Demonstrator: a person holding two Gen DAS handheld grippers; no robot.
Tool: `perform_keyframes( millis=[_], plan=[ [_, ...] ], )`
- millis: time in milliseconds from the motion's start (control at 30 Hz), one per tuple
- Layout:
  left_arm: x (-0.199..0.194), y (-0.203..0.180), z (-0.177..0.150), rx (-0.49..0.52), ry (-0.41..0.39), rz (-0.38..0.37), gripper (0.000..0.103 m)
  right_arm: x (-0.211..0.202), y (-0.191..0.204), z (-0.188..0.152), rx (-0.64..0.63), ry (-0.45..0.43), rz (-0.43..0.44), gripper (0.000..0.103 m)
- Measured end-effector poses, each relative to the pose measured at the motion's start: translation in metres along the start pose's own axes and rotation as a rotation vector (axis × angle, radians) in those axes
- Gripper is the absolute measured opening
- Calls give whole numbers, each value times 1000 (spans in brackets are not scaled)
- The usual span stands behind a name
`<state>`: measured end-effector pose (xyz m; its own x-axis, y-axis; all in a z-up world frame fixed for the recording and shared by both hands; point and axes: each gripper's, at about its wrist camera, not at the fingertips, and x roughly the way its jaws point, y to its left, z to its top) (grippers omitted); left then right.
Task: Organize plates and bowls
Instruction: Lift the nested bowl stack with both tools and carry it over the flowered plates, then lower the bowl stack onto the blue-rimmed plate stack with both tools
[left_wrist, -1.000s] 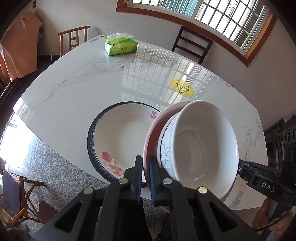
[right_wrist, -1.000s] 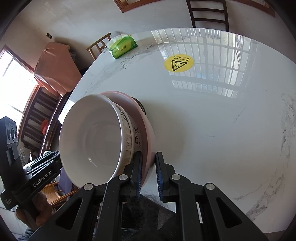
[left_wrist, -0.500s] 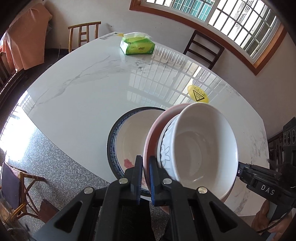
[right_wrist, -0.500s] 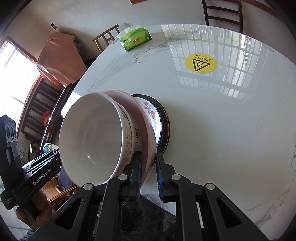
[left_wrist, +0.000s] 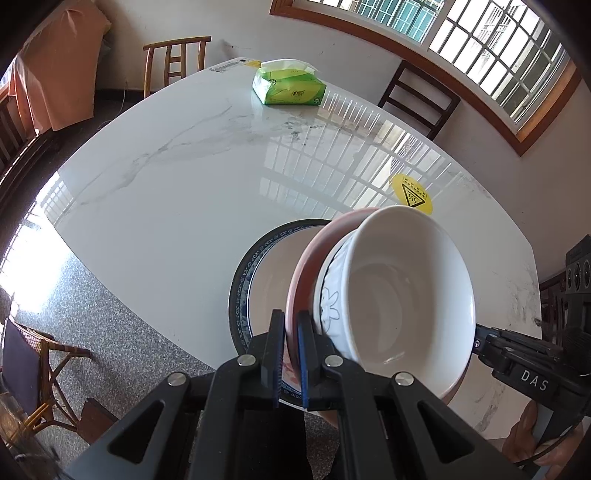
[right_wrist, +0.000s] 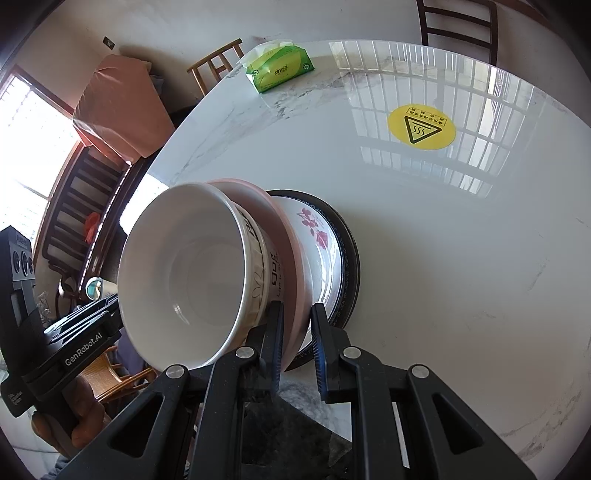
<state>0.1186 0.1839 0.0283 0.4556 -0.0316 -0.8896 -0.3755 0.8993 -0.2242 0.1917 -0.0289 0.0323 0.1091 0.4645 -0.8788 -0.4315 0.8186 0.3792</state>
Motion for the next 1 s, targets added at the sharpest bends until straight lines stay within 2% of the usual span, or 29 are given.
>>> perform_keyframes(
  millis=[633, 1000],
  plan=[
    [17, 16, 7, -16, 32, 1, 5, 20, 3, 5, 10, 46, 4, 16],
    [16, 17, 6, -9, 19, -4, 5, 23, 5, 6, 9, 54, 6, 16]
  ],
)
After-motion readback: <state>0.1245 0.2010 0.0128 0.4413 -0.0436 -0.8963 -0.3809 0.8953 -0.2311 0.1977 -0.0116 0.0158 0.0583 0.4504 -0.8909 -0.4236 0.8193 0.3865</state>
